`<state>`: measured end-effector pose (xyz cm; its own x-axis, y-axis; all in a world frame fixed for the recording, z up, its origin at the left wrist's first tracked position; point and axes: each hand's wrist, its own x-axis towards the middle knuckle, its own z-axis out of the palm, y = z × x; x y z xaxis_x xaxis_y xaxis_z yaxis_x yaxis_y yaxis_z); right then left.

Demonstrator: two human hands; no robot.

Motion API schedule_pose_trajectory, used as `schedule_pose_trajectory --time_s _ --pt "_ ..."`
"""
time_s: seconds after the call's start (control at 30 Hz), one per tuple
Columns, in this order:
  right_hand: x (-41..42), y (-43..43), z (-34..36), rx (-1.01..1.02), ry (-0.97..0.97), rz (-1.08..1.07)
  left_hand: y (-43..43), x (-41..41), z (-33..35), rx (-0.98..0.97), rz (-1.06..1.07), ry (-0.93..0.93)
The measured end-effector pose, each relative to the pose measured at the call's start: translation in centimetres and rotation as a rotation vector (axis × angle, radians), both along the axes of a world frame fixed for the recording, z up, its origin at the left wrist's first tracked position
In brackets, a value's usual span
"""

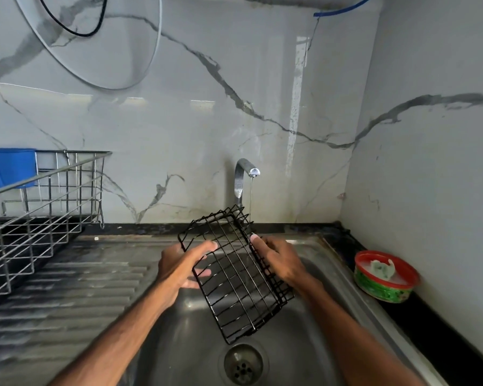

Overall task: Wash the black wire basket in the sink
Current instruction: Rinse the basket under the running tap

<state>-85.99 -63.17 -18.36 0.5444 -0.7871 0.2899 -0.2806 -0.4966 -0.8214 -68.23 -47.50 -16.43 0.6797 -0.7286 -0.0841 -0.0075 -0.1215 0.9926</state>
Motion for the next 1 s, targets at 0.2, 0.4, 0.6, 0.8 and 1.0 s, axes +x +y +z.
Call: schedule_pose_trajectory --time_s 0.2,0.4,0.6,0.8,1.0 --pt "-0.3 -0.2 -0.3 0.199 -0.090 -0.043 -0.4 -0.3 0.1 0.009 -0.067 -0.040" --pt "-0.2 -0.8 0.0 0.187 -0.133 -0.066 -0.1 -0.9 0.5 -0.006 -0.133 -0.027" --pt "-1.0 -2.2 0.2 0.178 -0.139 -0.011 0.5 0.2 1.3 0.012 -0.322 0.122" --pt "-1.3 -2.7 1.1 0.107 0.013 0.134 0.5 2.9 0.9 -0.059 -0.219 0.219" --pt "0.4 -2.6 5.3 0.121 0.193 0.265 0.9 3.6 0.4 0.003 -0.320 0.126"
